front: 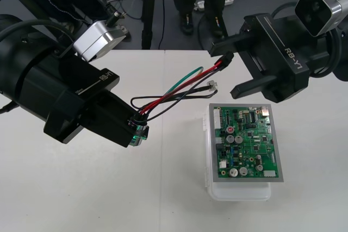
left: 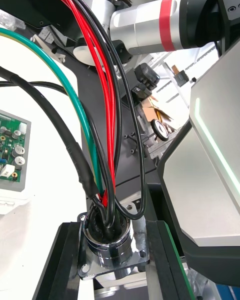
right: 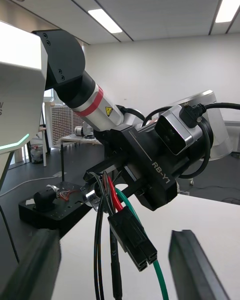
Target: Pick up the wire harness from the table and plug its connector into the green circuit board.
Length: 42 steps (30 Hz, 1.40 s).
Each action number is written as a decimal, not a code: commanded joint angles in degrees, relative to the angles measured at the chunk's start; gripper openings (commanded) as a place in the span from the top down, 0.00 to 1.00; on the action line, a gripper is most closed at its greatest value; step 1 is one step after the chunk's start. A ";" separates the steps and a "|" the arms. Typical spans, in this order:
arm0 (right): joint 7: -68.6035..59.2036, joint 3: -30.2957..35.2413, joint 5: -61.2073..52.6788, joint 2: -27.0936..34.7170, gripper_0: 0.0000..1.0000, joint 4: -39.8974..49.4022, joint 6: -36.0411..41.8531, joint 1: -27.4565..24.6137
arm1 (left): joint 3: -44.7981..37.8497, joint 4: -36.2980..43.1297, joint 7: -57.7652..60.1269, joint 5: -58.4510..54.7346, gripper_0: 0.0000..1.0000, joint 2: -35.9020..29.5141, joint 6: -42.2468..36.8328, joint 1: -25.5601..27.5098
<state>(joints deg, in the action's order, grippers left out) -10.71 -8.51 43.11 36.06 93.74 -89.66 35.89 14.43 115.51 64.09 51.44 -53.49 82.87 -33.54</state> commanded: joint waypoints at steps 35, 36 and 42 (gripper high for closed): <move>3.86 -0.89 -1.27 2.35 1.00 1.97 -0.34 -0.38 | 0.60 1.82 -2.92 -0.38 0.00 0.75 -2.80 -2.40; 3.86 -0.89 -1.27 2.43 1.00 1.97 -0.34 -0.38 | 0.60 1.82 -3.10 -0.38 0.00 0.84 -2.89 -2.40; 3.42 -0.89 -1.18 3.05 1.00 1.97 -0.34 -0.56 | 0.60 1.82 -3.18 -0.12 0.00 0.75 -3.42 -2.32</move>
<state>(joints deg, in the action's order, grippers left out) -9.07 -8.51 42.86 36.66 94.34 -89.66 35.81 14.43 115.74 64.09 51.44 -53.48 82.55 -33.54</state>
